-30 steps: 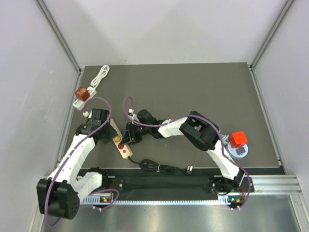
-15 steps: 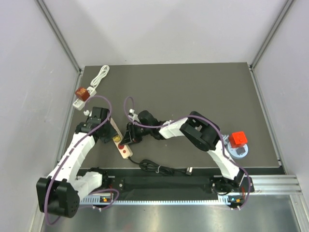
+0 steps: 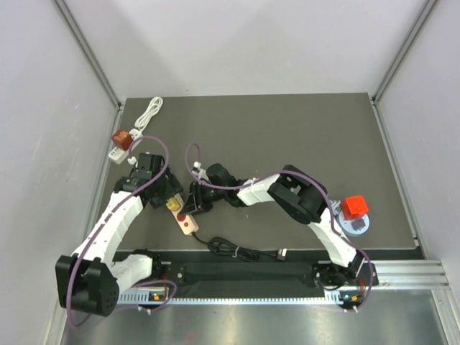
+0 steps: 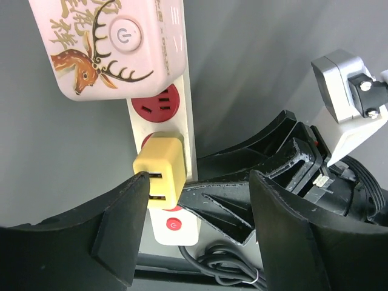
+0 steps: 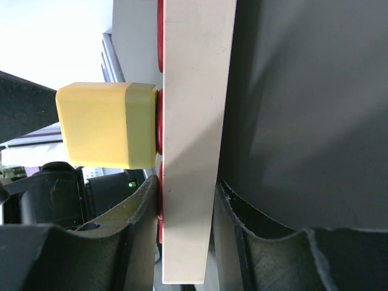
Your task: Pull the plug off the socket
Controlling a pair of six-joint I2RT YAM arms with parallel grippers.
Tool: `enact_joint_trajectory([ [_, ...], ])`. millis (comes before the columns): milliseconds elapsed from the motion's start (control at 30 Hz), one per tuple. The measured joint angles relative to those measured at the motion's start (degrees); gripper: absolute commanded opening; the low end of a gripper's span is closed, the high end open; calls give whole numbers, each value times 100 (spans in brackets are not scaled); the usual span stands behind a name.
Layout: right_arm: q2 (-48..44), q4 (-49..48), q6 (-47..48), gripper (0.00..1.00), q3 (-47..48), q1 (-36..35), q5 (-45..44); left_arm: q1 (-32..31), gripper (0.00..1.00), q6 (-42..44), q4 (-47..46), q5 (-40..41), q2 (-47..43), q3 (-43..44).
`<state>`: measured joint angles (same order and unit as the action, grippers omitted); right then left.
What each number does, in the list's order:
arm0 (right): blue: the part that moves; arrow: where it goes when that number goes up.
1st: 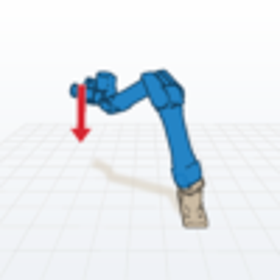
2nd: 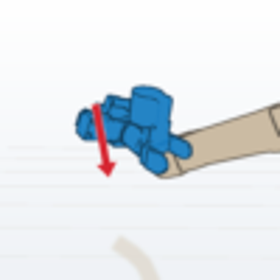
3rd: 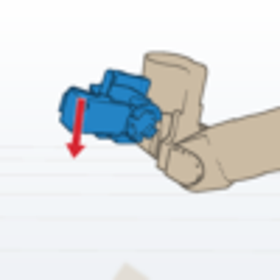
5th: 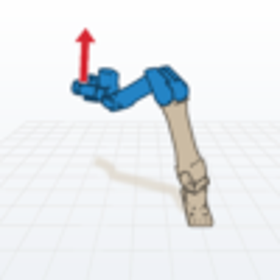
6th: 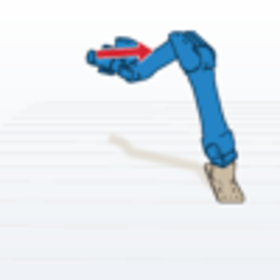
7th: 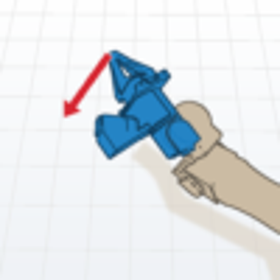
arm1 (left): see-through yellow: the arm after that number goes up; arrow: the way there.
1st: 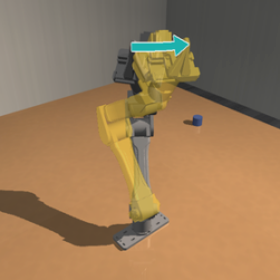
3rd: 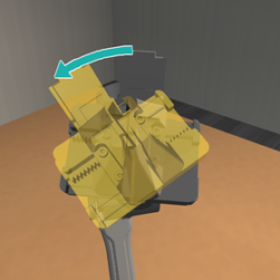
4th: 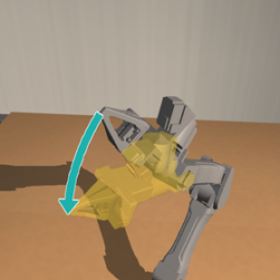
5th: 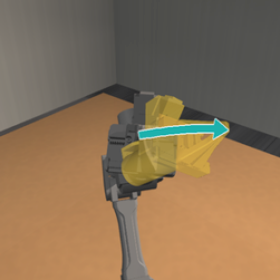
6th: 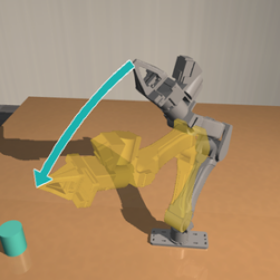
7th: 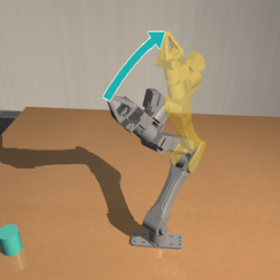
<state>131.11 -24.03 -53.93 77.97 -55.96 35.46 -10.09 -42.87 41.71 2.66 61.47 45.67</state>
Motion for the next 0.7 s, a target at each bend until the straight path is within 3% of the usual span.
enact_joint_trajectory([
  [367,11,-37,-4,0,2,0,17,-15,70,-17,328,153,-763,-20],
  [700,33,-94,-9,0,0,0,42,-15,66,-704,330,369,-413,-424],
])
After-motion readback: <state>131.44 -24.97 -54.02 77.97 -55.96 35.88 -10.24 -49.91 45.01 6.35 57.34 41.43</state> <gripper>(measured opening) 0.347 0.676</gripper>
